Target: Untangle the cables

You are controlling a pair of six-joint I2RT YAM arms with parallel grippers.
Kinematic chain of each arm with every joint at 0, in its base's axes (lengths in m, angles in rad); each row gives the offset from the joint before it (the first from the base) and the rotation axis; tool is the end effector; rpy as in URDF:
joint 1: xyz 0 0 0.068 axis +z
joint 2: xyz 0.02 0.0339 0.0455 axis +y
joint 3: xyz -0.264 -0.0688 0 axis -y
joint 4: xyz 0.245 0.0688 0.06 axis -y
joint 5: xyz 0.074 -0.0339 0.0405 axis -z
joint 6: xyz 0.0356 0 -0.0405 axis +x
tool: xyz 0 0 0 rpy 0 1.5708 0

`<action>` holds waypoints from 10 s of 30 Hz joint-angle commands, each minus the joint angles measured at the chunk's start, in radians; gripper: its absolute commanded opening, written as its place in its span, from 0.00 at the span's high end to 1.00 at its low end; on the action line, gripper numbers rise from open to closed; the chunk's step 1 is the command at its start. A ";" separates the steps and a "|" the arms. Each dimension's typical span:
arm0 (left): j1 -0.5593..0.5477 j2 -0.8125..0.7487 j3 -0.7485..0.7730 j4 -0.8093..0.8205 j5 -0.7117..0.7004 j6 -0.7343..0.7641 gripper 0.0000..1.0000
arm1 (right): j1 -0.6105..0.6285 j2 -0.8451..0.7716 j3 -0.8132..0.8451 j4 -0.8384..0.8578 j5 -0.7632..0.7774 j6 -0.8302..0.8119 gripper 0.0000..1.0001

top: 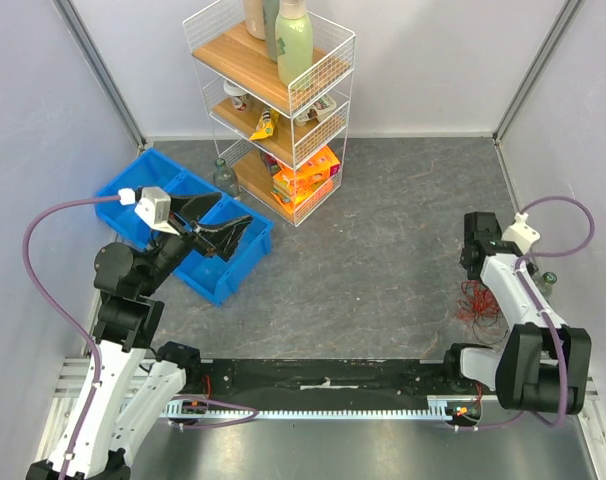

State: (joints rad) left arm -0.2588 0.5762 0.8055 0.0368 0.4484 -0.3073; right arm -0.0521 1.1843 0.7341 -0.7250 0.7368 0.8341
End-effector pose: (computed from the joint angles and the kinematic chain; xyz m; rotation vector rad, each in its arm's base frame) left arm 0.1178 -0.0471 0.3994 0.3606 1.3244 -0.7688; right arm 0.2043 -0.0346 0.2128 1.2083 2.1088 -0.6797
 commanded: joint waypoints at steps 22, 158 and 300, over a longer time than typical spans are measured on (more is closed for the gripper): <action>-0.036 0.163 0.021 0.029 0.162 -0.041 0.05 | 0.849 0.171 0.031 0.466 -0.734 -0.181 0.98; -0.807 0.495 1.164 -0.433 -0.355 0.034 0.98 | 0.622 -0.250 -0.148 0.446 -0.615 -0.372 0.13; -0.807 0.050 -0.221 0.179 -0.139 0.195 0.98 | 0.992 -0.218 0.166 0.849 -1.139 0.075 1.00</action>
State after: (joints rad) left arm -1.0630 0.6037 0.5922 0.1066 0.2798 -0.1696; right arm 0.9333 0.9405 0.8585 0.0147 -0.4381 0.7723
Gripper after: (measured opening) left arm 0.022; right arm 0.007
